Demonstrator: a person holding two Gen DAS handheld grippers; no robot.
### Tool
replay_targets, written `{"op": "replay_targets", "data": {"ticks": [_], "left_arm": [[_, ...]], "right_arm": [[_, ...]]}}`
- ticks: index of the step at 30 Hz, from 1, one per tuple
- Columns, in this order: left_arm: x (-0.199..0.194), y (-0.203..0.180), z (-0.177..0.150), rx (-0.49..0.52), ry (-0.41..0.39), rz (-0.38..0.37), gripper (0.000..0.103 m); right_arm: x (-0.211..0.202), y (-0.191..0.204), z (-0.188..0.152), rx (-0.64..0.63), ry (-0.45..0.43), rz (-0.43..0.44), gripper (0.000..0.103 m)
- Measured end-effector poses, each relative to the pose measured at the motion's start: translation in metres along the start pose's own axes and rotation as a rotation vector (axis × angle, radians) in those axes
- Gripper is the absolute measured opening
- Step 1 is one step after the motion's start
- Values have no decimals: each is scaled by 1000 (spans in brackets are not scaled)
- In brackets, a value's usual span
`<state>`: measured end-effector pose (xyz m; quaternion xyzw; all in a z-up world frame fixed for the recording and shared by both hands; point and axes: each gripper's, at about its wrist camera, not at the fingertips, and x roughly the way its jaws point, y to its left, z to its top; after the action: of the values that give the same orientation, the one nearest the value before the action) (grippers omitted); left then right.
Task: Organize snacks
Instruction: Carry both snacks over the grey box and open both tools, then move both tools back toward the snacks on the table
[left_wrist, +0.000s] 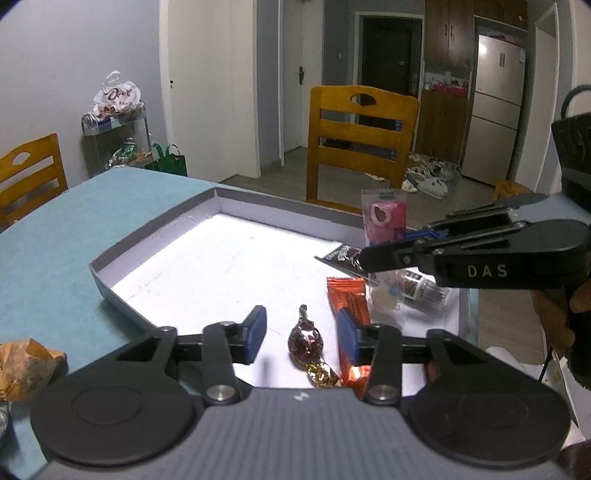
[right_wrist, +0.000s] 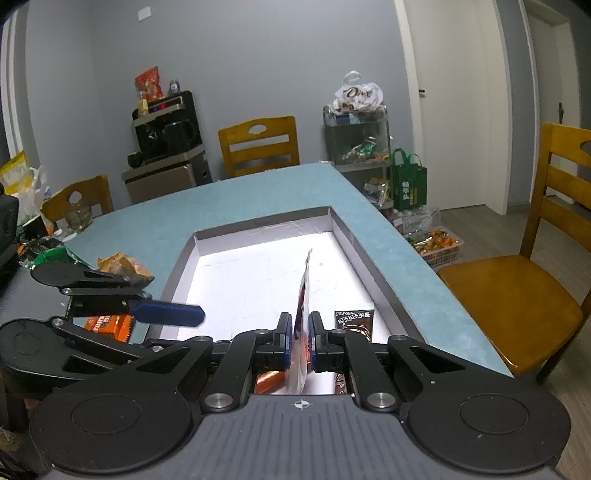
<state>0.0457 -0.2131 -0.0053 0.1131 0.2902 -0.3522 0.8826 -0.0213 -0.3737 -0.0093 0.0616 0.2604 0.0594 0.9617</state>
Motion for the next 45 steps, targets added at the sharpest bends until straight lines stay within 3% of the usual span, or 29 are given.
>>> {"op": "replay_targets", "data": {"ticks": [3,6,9,12,13,14,39,45], "left_arm": [[-2,1,0,-2,-6,2,44],[-5,1,-1,-2,-17,1,57],[-9,0,-1,3,-41,-2,71],[-12,-2,-1,14,-60,-6,82],[-13,-2,-1,17,-65,-4,86],[-14,-3,-1,19,-70,-2,87],[-71,27,-19,-67,-203,22,98],[-93,38,-26,-83,-243,35,101]], "right_arm": [[-2,1,0,5,-7,4,13],[-4,0,-1,13,-22,2,25],[-7,-1,-1,29,-34,3,47],[-9,0,0,36,-51,6,80],[-10,0,0,39,-61,3,96],[-12,0,1,41,-74,-1,103],[-20,32,12,-28,-174,-56,103],[-16,40,17,6,-153,-62,103]]}}
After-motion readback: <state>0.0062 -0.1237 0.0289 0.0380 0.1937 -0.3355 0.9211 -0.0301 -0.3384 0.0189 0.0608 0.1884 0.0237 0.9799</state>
